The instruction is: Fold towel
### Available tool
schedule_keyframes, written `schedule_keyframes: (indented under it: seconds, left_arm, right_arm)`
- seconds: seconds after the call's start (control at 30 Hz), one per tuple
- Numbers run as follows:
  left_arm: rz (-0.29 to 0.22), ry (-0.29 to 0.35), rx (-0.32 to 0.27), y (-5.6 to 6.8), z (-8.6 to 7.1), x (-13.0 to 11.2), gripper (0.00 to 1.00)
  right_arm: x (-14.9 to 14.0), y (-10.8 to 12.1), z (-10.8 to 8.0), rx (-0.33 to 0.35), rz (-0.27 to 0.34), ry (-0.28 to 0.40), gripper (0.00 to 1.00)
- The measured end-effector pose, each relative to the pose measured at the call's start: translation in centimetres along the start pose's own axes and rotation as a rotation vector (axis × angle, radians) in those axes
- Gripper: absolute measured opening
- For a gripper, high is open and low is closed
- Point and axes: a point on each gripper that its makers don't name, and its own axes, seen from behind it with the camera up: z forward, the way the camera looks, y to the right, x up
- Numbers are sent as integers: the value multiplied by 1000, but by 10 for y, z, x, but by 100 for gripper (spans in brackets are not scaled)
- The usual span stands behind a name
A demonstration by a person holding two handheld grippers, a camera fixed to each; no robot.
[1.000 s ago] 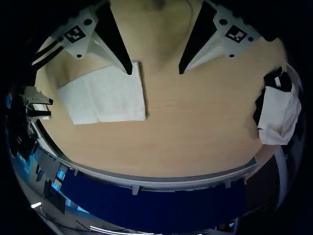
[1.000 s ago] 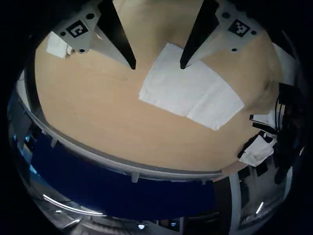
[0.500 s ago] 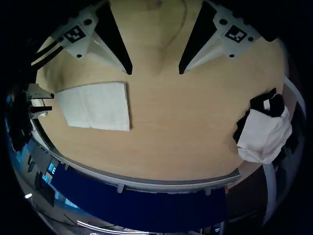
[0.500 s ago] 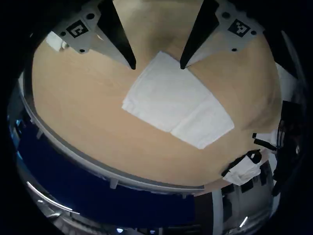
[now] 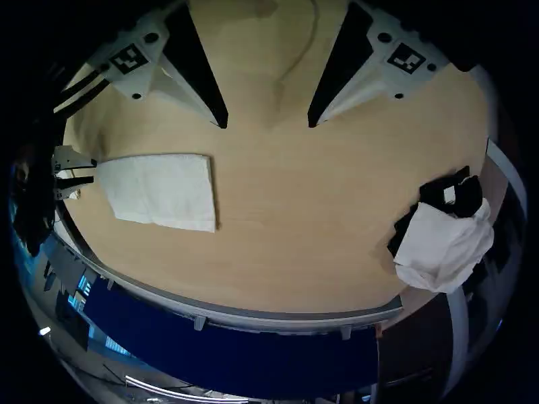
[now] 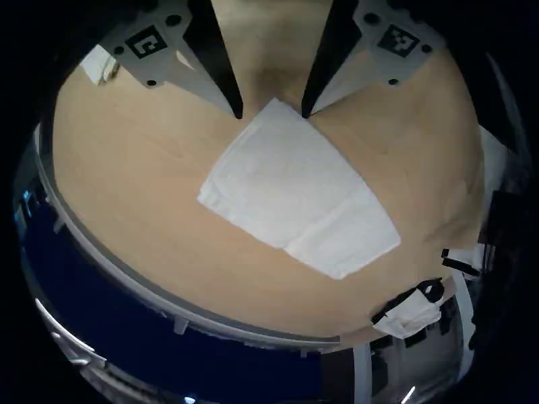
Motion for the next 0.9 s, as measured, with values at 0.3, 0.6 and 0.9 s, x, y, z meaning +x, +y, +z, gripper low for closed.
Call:
schedule_keyframes:
  seconds: [0.3,0.6,0.9]
  left_arm:
    - [-11,-2,6,-6,-5,-6,88]
    - [-15,-7,12,-10,-9,-14,88]
    - [-14,-7,6,-10,-12,-12,88]
  right_arm:
    - [-8,-4,8,17,-10,-38,40]
    - [-9,-7,12,33,0,-45,9]
    - [3,-5,8,22,-6,-21,4]
